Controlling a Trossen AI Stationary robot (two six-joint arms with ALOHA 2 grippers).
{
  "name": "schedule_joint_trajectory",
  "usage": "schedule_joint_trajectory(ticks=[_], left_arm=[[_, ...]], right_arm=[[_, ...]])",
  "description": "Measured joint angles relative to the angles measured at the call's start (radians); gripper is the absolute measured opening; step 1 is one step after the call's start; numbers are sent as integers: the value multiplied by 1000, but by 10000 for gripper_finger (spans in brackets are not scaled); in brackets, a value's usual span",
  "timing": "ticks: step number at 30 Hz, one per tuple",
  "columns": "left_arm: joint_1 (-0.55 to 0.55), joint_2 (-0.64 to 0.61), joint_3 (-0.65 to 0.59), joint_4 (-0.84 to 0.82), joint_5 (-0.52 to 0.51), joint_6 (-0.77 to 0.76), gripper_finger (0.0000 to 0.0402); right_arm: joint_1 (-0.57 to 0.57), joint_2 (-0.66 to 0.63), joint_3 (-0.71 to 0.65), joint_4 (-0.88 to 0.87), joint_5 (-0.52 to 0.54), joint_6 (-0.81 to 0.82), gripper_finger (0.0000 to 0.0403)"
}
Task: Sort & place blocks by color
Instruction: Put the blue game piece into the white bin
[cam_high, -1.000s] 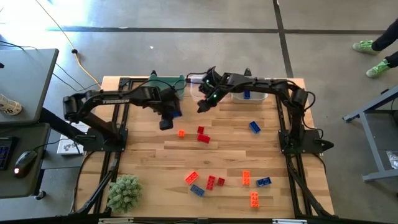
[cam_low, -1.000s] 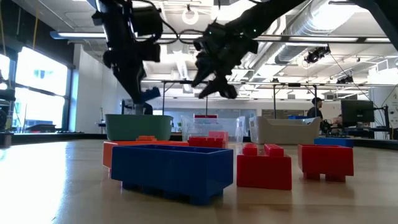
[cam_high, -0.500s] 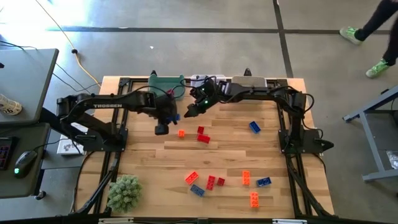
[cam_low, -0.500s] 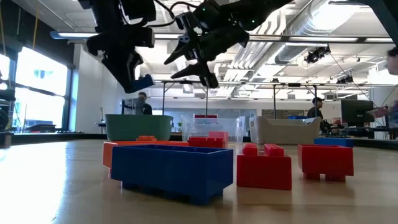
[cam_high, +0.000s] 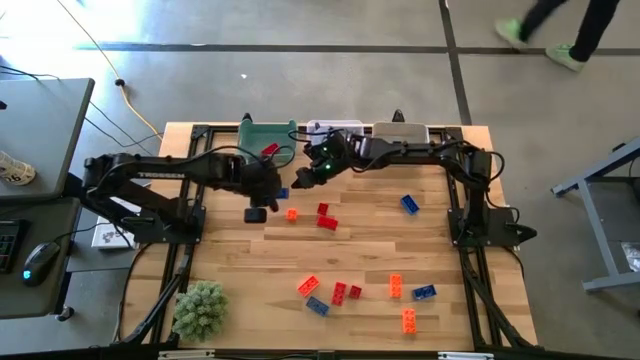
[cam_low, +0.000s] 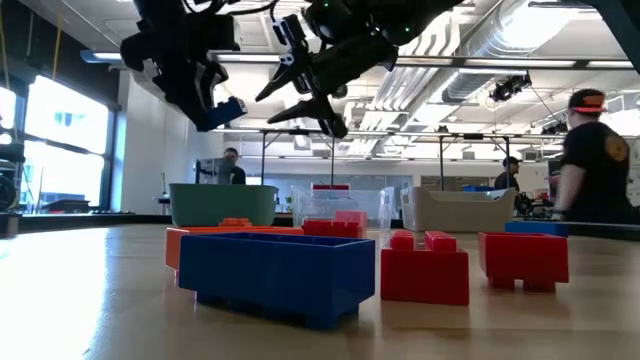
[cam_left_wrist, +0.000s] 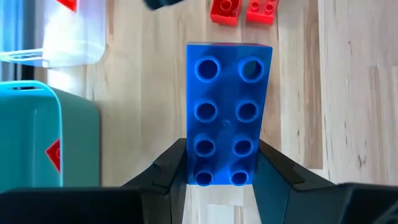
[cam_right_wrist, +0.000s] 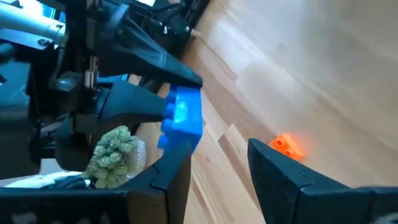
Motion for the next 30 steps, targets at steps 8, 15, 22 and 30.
schedule_joint_trajectory(ticks=[8,15,22,30], left_arm=[[-5,-7,0,-2,-12,-7,113],[-4,-7,0,2,-54,4,113],[-3,-7,0,53,-60,60,113],[-3,-7,0,111,-102,109,113]], right_arm=[[2,0,0,71,9,10,170],[5,0,0,95,29,57,229],[11,0,0,126,43,100,241],[21,0,0,126,25,103,240]])
